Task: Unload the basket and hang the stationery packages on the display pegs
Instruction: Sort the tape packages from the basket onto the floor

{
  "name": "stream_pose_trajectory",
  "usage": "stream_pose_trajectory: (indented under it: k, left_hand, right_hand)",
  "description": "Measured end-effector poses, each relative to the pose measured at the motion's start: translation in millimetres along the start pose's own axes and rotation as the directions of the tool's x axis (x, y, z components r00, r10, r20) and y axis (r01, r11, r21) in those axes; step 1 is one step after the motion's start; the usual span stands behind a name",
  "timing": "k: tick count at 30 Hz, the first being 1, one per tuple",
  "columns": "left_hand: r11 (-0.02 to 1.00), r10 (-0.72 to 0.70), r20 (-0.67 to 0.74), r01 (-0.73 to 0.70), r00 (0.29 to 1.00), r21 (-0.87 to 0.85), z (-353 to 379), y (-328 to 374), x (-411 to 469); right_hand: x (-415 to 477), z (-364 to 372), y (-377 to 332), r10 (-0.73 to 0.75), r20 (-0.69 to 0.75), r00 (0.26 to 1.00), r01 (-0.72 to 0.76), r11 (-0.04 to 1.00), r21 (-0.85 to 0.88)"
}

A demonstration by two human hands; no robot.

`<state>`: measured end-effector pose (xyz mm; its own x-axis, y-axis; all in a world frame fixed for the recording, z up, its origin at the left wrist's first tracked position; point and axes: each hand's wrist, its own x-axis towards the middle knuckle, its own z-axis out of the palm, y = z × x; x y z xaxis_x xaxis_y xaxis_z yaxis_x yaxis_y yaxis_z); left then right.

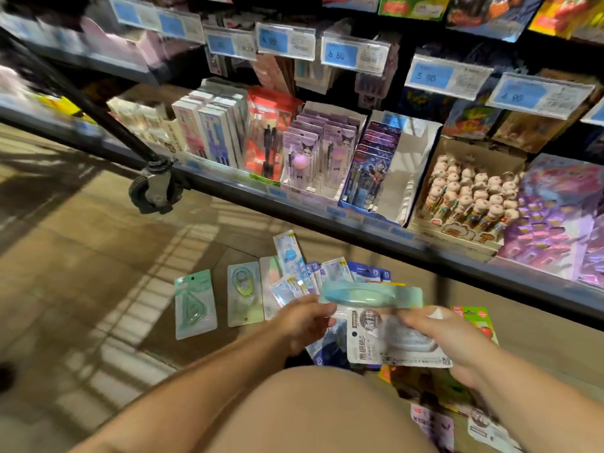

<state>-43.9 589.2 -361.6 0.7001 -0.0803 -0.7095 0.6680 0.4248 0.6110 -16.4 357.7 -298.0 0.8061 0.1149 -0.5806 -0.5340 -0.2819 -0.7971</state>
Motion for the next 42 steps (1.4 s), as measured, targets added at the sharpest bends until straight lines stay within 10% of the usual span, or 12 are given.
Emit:
stream_pose_trajectory:
  k: [22, 42]
  left_hand:
    - [0.907, -0.065, -0.505, -0.159, 0.861, -0.389, -69, -19, 11]
    - [0.917, -0.280, -0.356, 0.358, 0.892, 0.176, -49, -10, 36]
  right_hand:
    - [33, 4, 7, 0.152, -0.205, 0.967, -0.095, 0.960, 0.265]
    - [17, -117, 40, 0.271, -0.408, 0.872, -0.009, 0.842, 0.540]
